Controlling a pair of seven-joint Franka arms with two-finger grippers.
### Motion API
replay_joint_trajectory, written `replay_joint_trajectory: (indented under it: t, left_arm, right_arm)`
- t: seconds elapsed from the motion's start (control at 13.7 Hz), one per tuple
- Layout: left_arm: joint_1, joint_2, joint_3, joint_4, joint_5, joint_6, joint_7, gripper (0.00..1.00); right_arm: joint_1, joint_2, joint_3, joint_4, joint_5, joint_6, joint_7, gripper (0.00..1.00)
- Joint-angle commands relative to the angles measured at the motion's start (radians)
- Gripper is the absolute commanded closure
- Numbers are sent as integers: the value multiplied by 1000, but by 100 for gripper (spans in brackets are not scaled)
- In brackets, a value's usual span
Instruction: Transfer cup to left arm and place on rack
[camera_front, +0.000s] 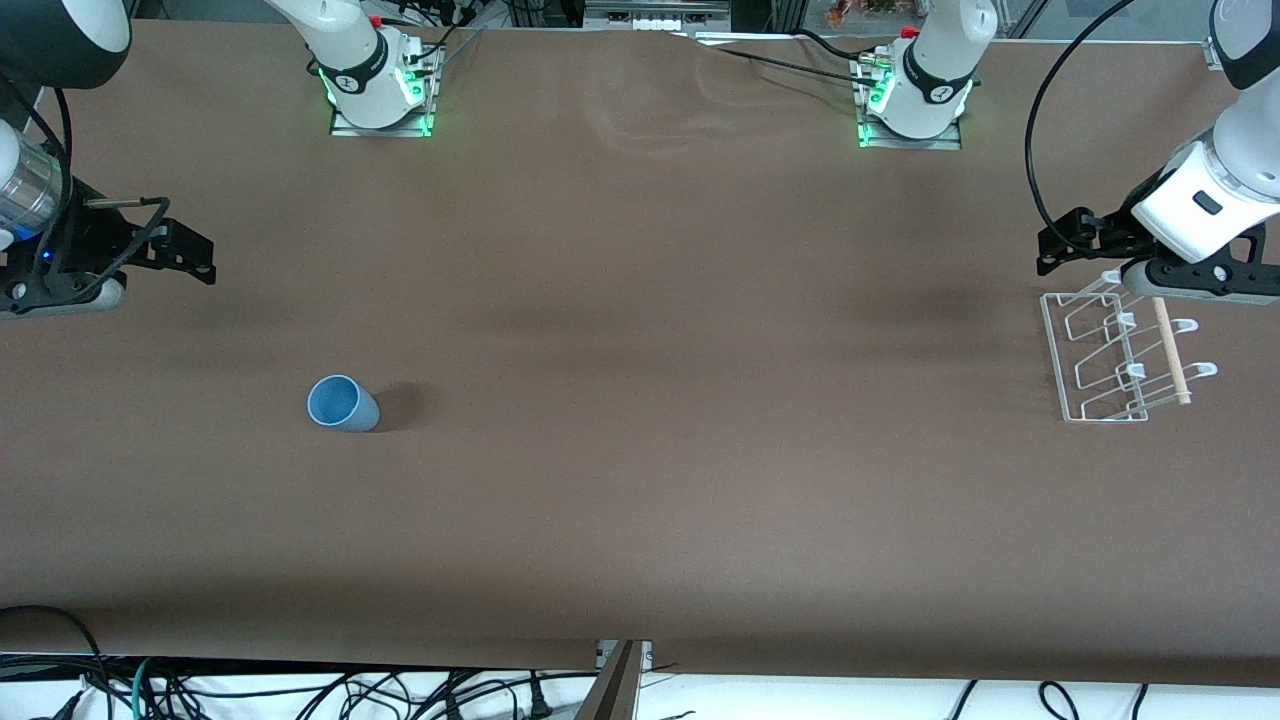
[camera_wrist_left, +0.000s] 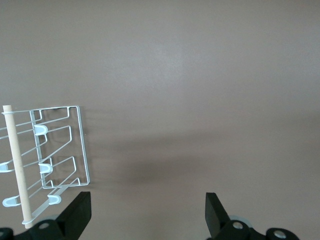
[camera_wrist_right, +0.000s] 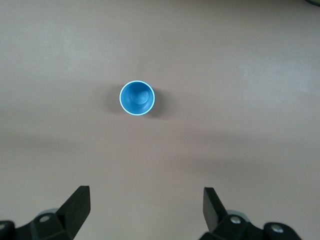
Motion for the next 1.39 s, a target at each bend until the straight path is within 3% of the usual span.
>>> replay_joint_trajectory:
  t: [0.0, 0.88, 1.31]
  left_arm:
    - [-6, 10, 0, 28, 22, -23, -1, 0]
    - [-4, 10, 2, 26, 22, -24, -1, 0]
    - [-6, 10, 2, 26, 22, -24, -1, 0]
  right_arm:
    - [-17, 14, 14, 34, 4, -24, -7, 0]
    - [-20, 40, 12, 29, -1, 4, -12, 0]
    - [-28, 207, 8, 28, 2, 74, -9, 0]
